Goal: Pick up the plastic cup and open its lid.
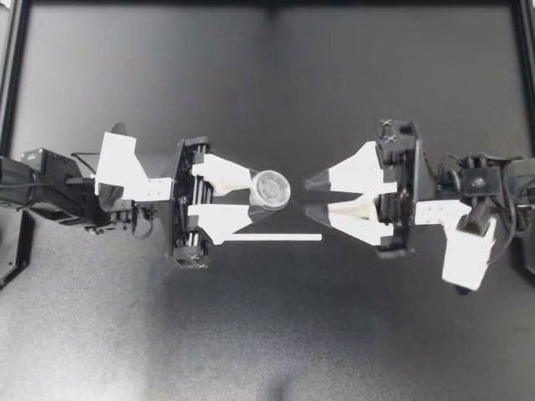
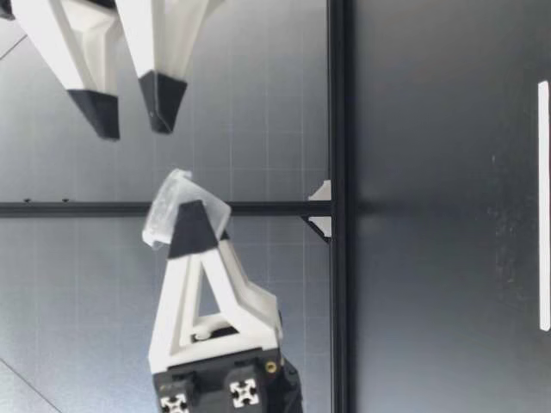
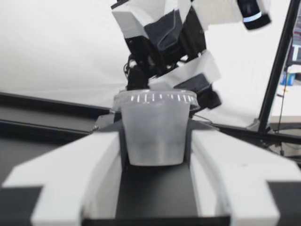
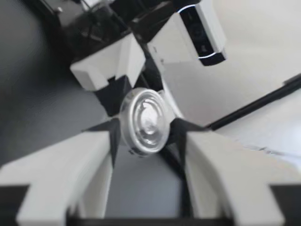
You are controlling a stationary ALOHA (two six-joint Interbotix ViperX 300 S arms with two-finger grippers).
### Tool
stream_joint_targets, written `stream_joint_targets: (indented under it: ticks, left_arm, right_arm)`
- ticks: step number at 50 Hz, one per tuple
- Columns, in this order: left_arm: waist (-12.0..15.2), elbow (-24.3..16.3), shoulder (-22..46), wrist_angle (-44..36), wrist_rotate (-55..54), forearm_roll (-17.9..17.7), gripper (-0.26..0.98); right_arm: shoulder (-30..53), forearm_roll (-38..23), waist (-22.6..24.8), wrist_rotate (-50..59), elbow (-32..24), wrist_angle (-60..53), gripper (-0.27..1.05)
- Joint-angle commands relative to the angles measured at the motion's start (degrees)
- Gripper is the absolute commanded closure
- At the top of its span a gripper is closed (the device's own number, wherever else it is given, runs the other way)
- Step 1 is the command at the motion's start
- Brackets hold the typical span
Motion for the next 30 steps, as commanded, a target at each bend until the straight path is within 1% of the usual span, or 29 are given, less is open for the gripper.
stream_joint_targets:
  ticks: [1, 10, 20, 30]
  left_arm:
    - [-0.2, -1.1, -1.8, -0.6, 0.0, 0.1, 0.47]
    - [-0.4, -1.1, -1.8, -0.6, -0.4, 0.1, 0.47]
    - [-0.3, -1.0, -2.0, -0.7, -0.4, 0.1, 0.47]
    - [-0.5, -0.8, -2.1, -0.6, -0.4, 0.1, 0.47]
  right_arm:
    - [0.5, 0.5, 0.2, -3.9, -1.7, -1.0, 0.25]
    - [2.6, 1.1, 0.2, -8.9, -2.2, -3.2, 0.25]
    - [4.3, 1.7, 0.2, -9.1, -3.0, -3.2, 0.25]
    - [3.8, 3.1, 0.2, -9.2, -3.1, -3.9, 0.25]
